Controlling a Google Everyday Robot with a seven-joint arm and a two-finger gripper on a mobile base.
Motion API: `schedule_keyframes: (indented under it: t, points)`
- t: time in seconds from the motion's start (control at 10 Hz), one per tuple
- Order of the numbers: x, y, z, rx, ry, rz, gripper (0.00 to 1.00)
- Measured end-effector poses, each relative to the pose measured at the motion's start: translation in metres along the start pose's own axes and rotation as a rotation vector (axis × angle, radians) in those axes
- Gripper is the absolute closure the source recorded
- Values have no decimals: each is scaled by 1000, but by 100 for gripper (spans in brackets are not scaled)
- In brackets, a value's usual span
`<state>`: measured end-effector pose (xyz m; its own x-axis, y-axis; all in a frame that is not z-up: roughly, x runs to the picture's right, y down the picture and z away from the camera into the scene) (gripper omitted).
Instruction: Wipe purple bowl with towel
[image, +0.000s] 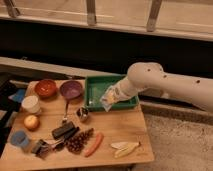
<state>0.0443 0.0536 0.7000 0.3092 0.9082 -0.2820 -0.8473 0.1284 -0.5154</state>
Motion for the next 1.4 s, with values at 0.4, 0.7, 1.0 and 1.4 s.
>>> schedule_keyframes:
  t: [0.4, 0.7, 1.0, 1.4]
  points:
    - [-40, 28, 7, -3, -63, -107, 86]
    - [-87, 76, 34, -41, -98, -191, 86]
    - [-132, 129, 63, -108, -121, -271, 86]
    - [-157, 162, 80, -183, -114, -313, 86]
